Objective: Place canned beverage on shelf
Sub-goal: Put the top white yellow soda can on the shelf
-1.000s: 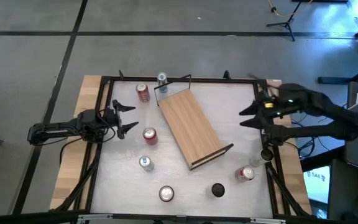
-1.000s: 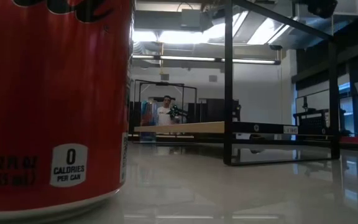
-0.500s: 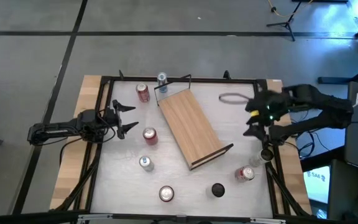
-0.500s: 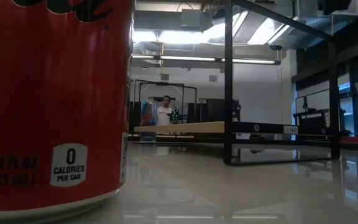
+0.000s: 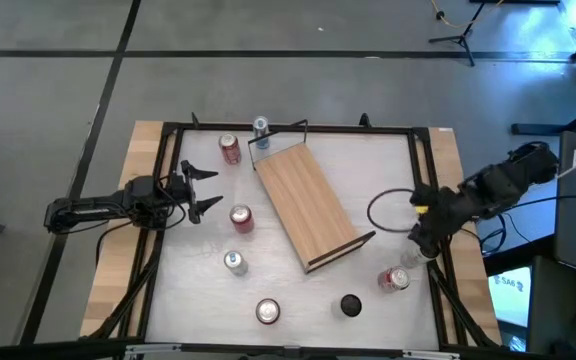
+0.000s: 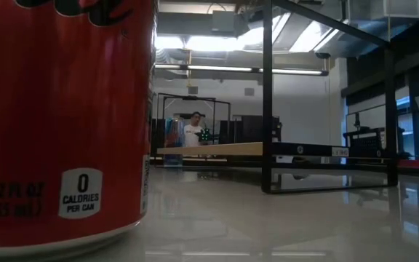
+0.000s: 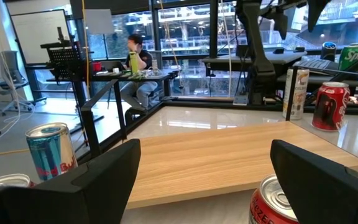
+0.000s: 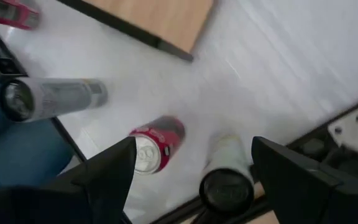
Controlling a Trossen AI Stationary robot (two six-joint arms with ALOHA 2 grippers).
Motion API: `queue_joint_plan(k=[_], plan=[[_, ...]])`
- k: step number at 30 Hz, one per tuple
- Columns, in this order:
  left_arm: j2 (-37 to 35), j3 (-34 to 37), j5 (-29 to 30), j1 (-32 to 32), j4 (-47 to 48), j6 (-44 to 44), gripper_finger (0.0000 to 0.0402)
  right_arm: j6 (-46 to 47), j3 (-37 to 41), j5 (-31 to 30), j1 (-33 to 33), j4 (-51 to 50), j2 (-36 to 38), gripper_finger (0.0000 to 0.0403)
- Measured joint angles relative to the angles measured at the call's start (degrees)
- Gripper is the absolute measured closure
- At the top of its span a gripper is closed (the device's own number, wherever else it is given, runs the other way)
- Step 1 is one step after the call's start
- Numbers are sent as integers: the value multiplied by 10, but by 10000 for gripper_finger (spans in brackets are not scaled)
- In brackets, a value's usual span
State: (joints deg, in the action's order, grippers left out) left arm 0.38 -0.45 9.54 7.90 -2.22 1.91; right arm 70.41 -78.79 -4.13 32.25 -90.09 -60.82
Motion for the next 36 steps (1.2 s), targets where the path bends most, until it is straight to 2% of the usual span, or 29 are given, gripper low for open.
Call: queue_joint_plan(k=[8,15,22,36], plan=[[0,0,0,0,0,0,51,142,78,3,80,1,0,89],[0,0,0,0,0,0,51,238,141,55,123,1,0,89],[0,0,0,0,0,0,51,272,179,70,148,6,-3,89],[0,0,0,0,0,0,51,285,180,67,147,19,-2,89]])
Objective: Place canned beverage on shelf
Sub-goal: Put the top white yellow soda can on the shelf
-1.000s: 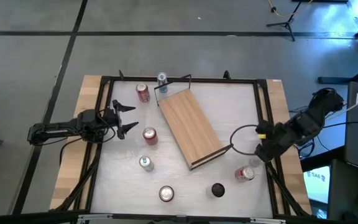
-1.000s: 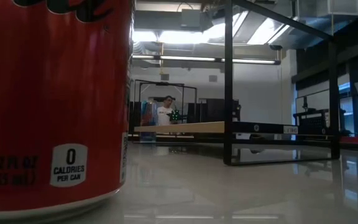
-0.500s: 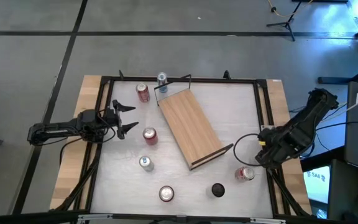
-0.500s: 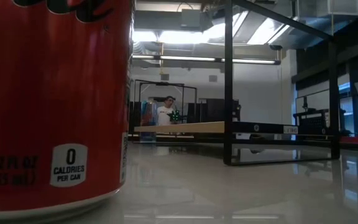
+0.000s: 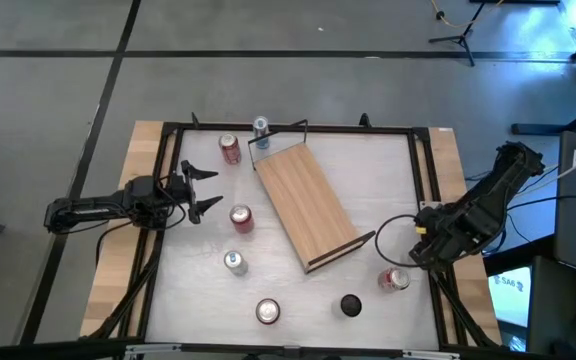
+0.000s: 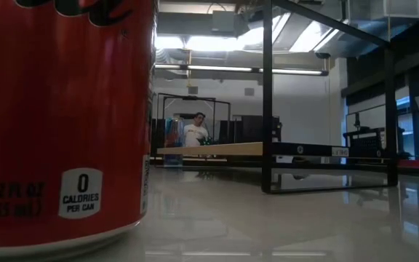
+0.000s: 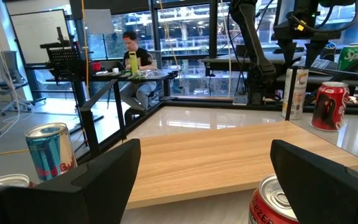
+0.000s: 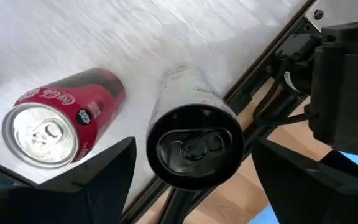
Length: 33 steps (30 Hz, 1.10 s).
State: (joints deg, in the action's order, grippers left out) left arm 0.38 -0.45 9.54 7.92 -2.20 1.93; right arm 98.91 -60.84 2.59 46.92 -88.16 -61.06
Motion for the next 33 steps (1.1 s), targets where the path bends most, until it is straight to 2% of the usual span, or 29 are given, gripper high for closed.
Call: queue_joint_plan(k=[33], plan=[[0,0,0,0,0,0,51,-16,1,6,0,10,-97,89]])
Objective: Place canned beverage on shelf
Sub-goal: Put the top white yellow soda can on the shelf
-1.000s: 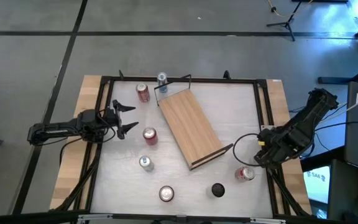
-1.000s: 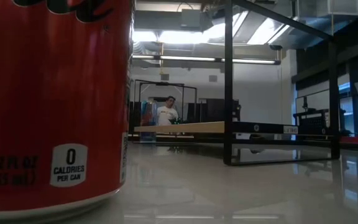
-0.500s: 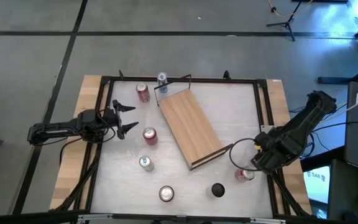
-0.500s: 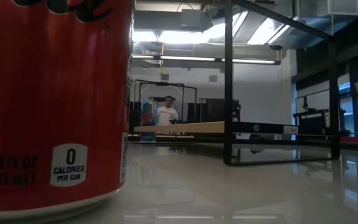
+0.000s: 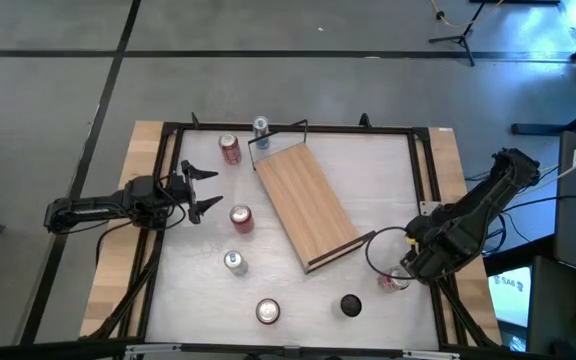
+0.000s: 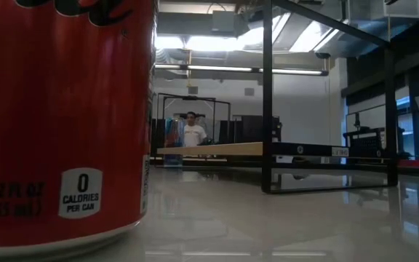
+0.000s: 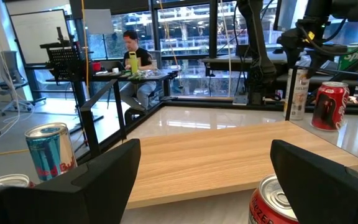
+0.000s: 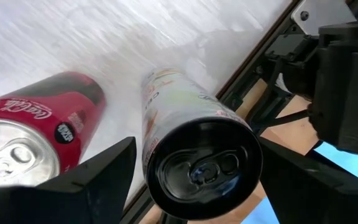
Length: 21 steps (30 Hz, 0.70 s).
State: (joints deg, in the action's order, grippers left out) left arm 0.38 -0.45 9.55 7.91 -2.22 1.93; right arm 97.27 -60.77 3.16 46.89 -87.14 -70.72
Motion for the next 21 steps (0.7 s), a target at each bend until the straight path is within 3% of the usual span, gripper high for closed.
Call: queue_joint_plan(k=[9,17,21], plan=[[0,0,0,0,0,0,51,0,0,-1,0,19,0,93],[0,0,0,0,0,0,51,0,-1,-1,0,18,1,149],[0,0,0,0,0,0,51,-1,-1,-1,0,18,1,153]])
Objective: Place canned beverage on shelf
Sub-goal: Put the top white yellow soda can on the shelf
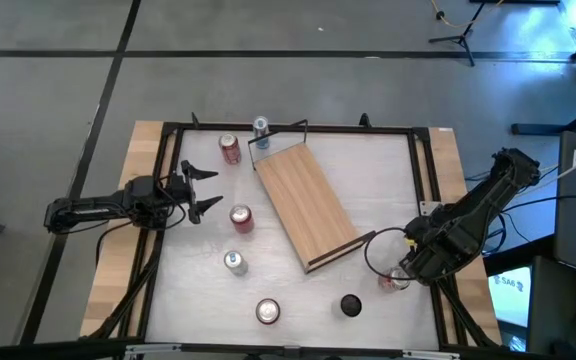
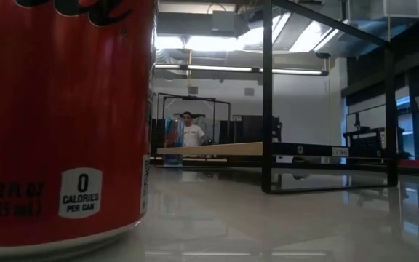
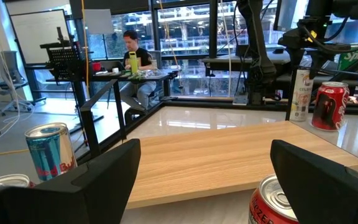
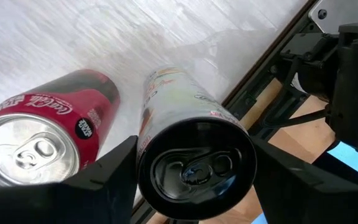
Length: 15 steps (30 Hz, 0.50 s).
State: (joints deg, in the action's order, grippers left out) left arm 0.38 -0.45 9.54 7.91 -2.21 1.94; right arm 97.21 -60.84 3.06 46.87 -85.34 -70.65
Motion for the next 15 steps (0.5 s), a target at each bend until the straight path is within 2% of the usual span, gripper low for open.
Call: queue_joint_plan(k=[6,15], plan=[[0,0,0,0,0,0,51,-4,0,0,0,0,0,138],[0,0,0,0,0,0,51,-17,1,0,0,0,5,150]])
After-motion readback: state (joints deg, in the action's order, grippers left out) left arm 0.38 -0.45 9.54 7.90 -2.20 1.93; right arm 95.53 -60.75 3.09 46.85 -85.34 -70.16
